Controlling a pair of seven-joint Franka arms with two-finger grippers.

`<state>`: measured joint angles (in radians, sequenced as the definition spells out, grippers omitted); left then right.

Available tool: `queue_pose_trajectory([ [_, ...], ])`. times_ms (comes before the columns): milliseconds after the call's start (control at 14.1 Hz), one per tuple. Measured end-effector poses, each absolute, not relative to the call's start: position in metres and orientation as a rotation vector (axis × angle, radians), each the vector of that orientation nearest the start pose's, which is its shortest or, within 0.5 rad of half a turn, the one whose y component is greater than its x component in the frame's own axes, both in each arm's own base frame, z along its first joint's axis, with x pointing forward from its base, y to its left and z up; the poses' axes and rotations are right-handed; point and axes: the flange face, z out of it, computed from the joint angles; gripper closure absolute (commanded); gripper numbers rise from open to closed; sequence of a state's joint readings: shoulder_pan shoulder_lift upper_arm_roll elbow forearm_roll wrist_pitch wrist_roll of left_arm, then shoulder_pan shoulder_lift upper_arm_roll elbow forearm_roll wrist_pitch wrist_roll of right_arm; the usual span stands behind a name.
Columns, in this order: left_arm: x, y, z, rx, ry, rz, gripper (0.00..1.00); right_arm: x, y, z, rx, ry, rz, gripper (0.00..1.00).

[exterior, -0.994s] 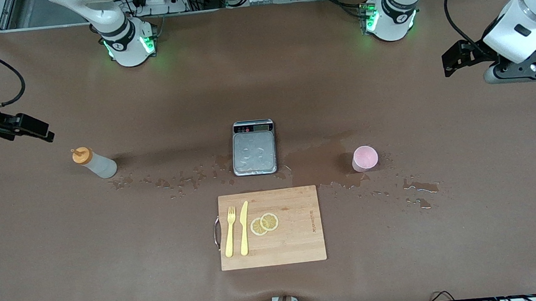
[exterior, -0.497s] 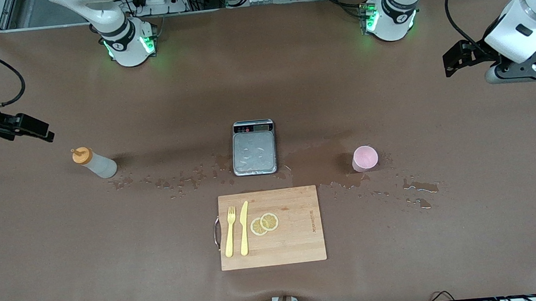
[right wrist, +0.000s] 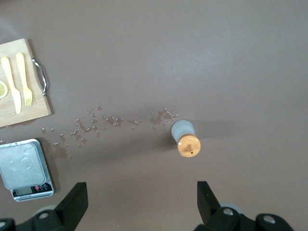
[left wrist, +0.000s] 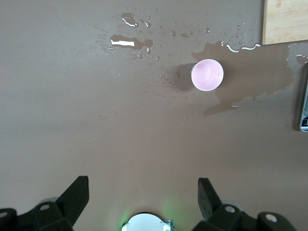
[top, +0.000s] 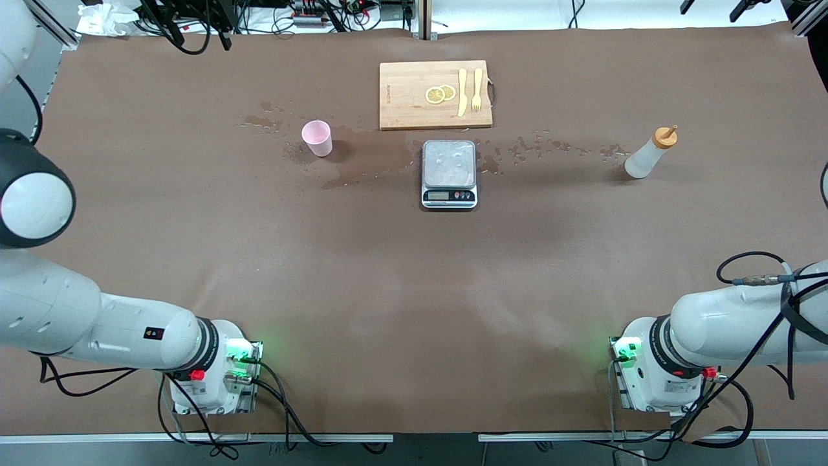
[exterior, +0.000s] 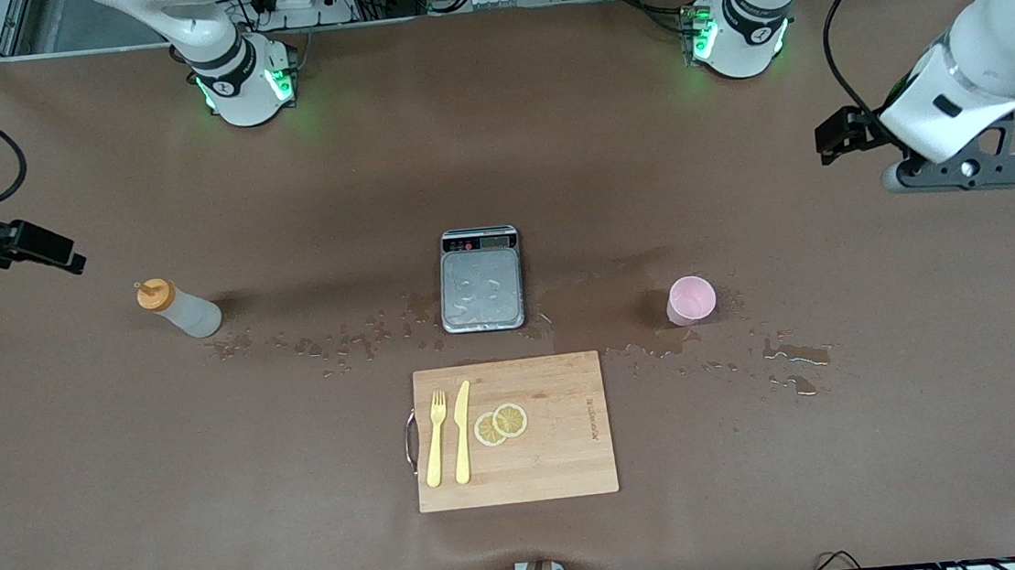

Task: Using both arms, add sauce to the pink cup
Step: 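Move the left gripper toward the pink cup, then grasp the pink cup with the left gripper while the right gripper reaches the bottle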

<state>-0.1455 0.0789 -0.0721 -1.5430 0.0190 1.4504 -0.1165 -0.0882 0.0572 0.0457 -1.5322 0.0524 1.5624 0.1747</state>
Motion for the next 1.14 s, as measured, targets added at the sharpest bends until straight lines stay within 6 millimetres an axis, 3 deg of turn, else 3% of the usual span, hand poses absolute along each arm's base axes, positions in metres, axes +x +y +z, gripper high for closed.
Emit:
queue_pose_trajectory([
  [355, 0.58, -0.133, 0.54, -3.115, 0.177, 0.259, 0.0, 0.577, -0.077, 0.603, -3.052, 0.461, -0.005, 0.0],
  [710, 0.603, -0.178, 0.475, -3.168, 0.248, 0.298, 0.0, 0.586, -0.158, 0.57, -3.025, 0.421, -0.047, 0.0],
  [852, 0.611, -0.186, 0.445, -3.172, 0.252, 0.318, 0.0, 0.586, -0.17, 0.562, -2.997, 0.441, -0.037, 0.0],
  [1135, 0.616, -0.186, 0.391, -3.164, 0.237, 0.368, 0.0, 0.587, -0.175, 0.537, -2.978, 0.451, 0.086, 0.0],
])
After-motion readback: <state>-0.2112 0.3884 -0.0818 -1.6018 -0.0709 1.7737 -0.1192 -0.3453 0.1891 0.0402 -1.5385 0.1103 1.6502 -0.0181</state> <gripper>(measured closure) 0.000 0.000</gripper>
